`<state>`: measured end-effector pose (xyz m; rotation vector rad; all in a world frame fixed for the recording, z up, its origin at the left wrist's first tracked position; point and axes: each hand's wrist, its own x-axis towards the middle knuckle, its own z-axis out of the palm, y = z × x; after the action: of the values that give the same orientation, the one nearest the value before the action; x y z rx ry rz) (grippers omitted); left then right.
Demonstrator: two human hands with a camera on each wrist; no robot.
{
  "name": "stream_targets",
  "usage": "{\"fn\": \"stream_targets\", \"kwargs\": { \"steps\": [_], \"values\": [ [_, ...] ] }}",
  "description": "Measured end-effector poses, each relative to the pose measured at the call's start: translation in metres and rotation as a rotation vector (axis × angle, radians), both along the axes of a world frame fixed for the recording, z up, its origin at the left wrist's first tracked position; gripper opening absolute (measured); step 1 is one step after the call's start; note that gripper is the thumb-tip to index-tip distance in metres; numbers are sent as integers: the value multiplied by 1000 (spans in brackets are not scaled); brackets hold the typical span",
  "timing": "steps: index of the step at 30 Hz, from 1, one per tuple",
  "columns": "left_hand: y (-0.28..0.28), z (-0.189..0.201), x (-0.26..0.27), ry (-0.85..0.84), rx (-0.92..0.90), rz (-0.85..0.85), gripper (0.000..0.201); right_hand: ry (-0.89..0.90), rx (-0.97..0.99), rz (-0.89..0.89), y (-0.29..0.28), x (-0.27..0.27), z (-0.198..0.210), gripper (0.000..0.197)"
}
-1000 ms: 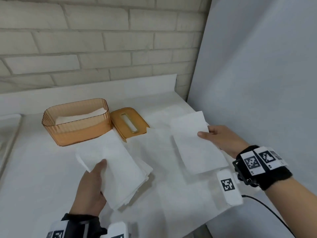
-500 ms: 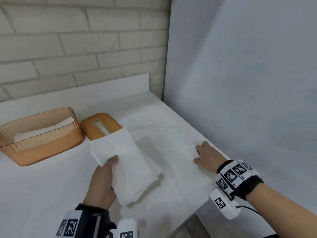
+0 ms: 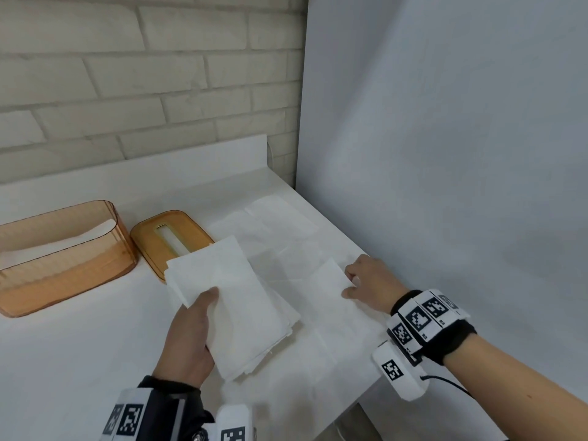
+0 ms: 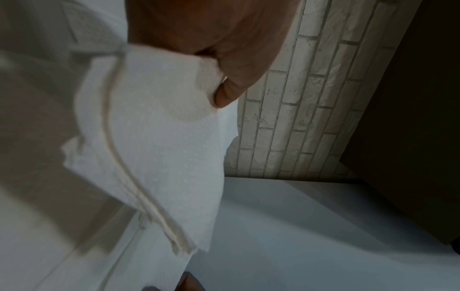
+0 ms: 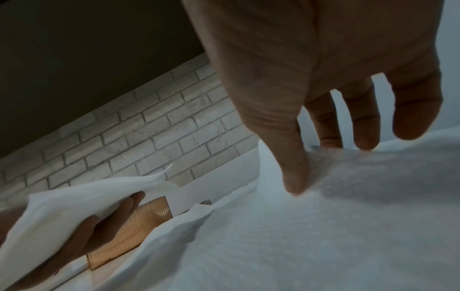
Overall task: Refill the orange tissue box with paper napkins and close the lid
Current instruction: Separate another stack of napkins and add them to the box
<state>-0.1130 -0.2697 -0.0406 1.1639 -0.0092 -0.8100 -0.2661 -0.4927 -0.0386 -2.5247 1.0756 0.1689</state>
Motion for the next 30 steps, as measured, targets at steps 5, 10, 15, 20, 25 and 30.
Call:
{"fn": "stream_targets", "kwargs": {
  "steps": [5,10,15,20,25,30],
  "values": [
    [-6,-3,-2,9,5,-7,28,27,24,-27,1,8,-8,34],
    [-8,-7,-3,9,8,-6,29,50,7,-80,-2,12,-10,31],
    [-7,-8,0,-7,15,10,29,-167,145,-47,-9,6,2,25],
    [-11,-13,2,-38,63,-11,28,-591,573,-143,-11,0,51,11],
    [-26,-12,-4,-79,101,-73,25,-894,1038,-190,-6,10,71,36],
    [-34,-7,-9,-91,64,-135,21,-978,1296,-162,9,23,70,46]
  ]
}}
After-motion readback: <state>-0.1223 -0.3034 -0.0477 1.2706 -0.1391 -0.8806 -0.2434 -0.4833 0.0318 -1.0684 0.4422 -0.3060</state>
